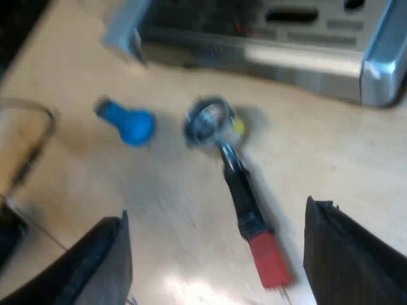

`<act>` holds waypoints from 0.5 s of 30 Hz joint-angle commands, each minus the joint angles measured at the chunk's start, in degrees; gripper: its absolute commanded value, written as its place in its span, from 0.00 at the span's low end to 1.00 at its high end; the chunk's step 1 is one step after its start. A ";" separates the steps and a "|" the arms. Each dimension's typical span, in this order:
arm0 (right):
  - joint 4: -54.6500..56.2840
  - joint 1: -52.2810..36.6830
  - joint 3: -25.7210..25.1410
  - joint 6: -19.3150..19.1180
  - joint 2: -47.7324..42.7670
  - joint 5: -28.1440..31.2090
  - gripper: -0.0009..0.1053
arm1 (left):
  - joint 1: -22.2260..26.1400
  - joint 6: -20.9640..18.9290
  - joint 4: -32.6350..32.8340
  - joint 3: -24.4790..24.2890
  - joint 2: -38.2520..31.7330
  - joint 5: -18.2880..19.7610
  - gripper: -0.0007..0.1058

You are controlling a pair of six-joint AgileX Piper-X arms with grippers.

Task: Put the handle in the coffee machine

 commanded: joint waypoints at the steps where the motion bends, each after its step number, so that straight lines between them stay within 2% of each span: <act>1: -0.99 7.02 -0.49 0.98 3.16 5.95 0.58 | -1.50 0.58 -1.56 -0.36 2.11 0.64 0.72; 7: -4.71 15.62 -0.49 4.67 8.72 13.41 0.58 | -1.69 4.49 -1.54 -0.36 8.37 0.28 0.72; 11: -5.11 18.42 -0.49 4.67 12.62 15.73 0.56 | -1.69 6.73 -1.54 -0.36 11.13 0.28 0.72; 13: -5.11 19.74 -0.49 4.67 15.27 19.54 0.48 | -1.69 7.81 -1.54 -0.36 12.50 0.28 0.72; 15: -5.11 20.26 -0.49 5.13 17.47 20.94 0.41 | -1.69 9.21 -2.08 -0.36 14.36 -1.98 0.72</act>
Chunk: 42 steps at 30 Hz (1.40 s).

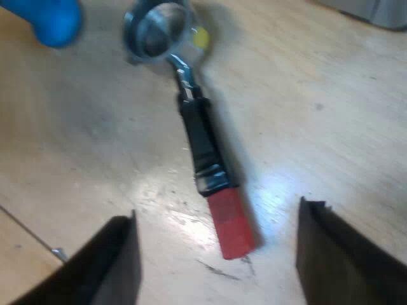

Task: Put the handle in the coffee machine

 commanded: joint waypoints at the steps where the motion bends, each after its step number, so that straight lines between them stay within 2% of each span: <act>1: 0.01 0.73 -0.49 1.16 3.74 3.37 0.38 | -0.25 1.64 -1.32 -0.36 1.82 -1.90 0.72; 3: 0.24 0.74 -0.49 1.29 5.51 4.29 0.34 | -0.72 2.08 -1.69 -0.36 2.55 -2.30 0.72; 6: 0.63 0.74 -0.49 1.46 9.17 4.36 0.24 | -5.69 3.99 -2.66 -0.36 4.20 -5.58 0.72; 8: 1.69 0.74 -0.49 1.42 11.61 4.36 0.14 | -9.20 4.73 -3.91 -0.36 4.23 -11.20 0.72; 11: 2.54 0.74 -0.49 1.42 14.43 4.60 0.00 | -12.31 4.88 -5.40 -0.36 4.23 -14.04 0.72; 14: 2.28 0.74 -0.49 1.52 16.53 4.73 0.01 | -13.99 3.44 -6.74 -0.36 4.23 -14.85 0.72; 19: 1.97 0.74 -0.49 1.52 20.08 6.14 0.01 | -14.76 3.24 -8.63 -0.36 6.22 -14.85 0.72; 22: 2.16 1.02 -0.49 3.26 22.48 7.33 0.01 | -14.76 3.24 -9.12 -0.36 8.54 -14.73 0.72; 29: 1.10 6.53 -0.49 3.41 28.69 13.66 0.01 | -14.76 3.24 -9.80 -0.36 10.84 -14.39 0.72; 37: -1.36 9.28 -0.66 5.41 33.81 15.45 0.01 | -14.76 3.24 -9.80 -0.36 10.84 -14.39 0.72; 42: -2.25 13.08 -2.09 5.40 35.71 15.43 0.01 | -14.76 3.24 -8.80 -0.36 10.84 -14.39 0.72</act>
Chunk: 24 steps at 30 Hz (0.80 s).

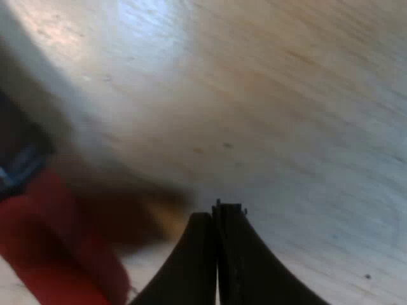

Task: Put the handle in the coffee machine

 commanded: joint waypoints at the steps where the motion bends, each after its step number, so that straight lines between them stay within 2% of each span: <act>1: -0.62 2.30 -1.44 0.22 0.39 -0.11 0.01 | -0.32 -0.70 0.59 -0.36 -0.09 0.26 0.72; 12: -0.59 10.28 -6.63 3.71 4.60 -3.38 0.01 | -0.32 0.36 5.12 -0.36 -1.89 0.26 0.71; 16: -0.59 14.97 -7.99 7.53 4.61 -6.33 0.01 | -0.32 0.51 7.95 -0.36 -4.24 -0.24 0.71; 19: -1.58 17.47 -8.18 8.91 4.61 -7.82 0.01 | 1.67 2.35 9.96 -0.36 -5.53 -0.12 0.71; 24: -4.06 20.95 -8.38 11.90 5.58 -10.13 0.01 | 7.03 2.48 13.91 -0.36 -7.06 -0.10 0.71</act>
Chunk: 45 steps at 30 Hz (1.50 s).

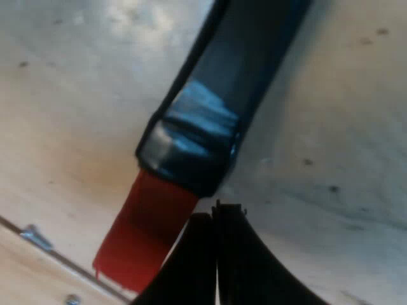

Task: Put the handle in the coffee machine

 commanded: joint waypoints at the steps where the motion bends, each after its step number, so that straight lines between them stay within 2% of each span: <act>1: -2.29 1.80 -0.90 1.59 0.95 -2.14 0.01 | 2.56 1.17 3.26 -0.36 -1.31 0.26 0.71; 6: -5.23 3.27 -3.92 3.22 3.68 -2.99 0.01 | 4.56 3.18 7.64 -0.36 -4.10 0.04 0.71; 10: -6.07 3.67 -8.10 3.47 6.63 -3.12 0.01 | 4.54 5.47 12.08 -0.36 -6.97 -3.08 0.73; 16: -7.07 3.67 -12.61 3.47 10.31 -3.66 0.01 | 4.54 5.88 13.24 -0.36 -9.42 -3.89 0.73; 21: -8.36 3.67 -16.67 4.06 14.17 -3.66 0.01 | 7.73 5.88 13.80 -0.36 -9.57 -3.79 0.73; 25: -10.33 3.67 -17.20 4.72 14.27 -0.40 0.01 | 9.77 5.88 13.80 -0.36 -9.57 -3.40 0.73; 29: -10.73 3.67 -17.22 4.83 14.27 -0.41 0.01 | 9.87 5.88 13.61 -0.36 -9.57 -3.41 0.73; 38: -3.31 3.67 -17.22 6.05 9.36 -0.22 0.01 | 9.87 5.88 8.60 -0.36 -9.57 -1.87 0.73; 42: 0.72 3.67 -17.22 6.05 5.94 3.23 0.01 | 9.54 5.88 6.30 -0.36 -9.57 -1.57 0.73; 45: 4.56 3.67 -17.22 5.69 1.48 10.12 0.01 | 7.66 5.34 5.79 -0.36 -9.57 -0.89 0.73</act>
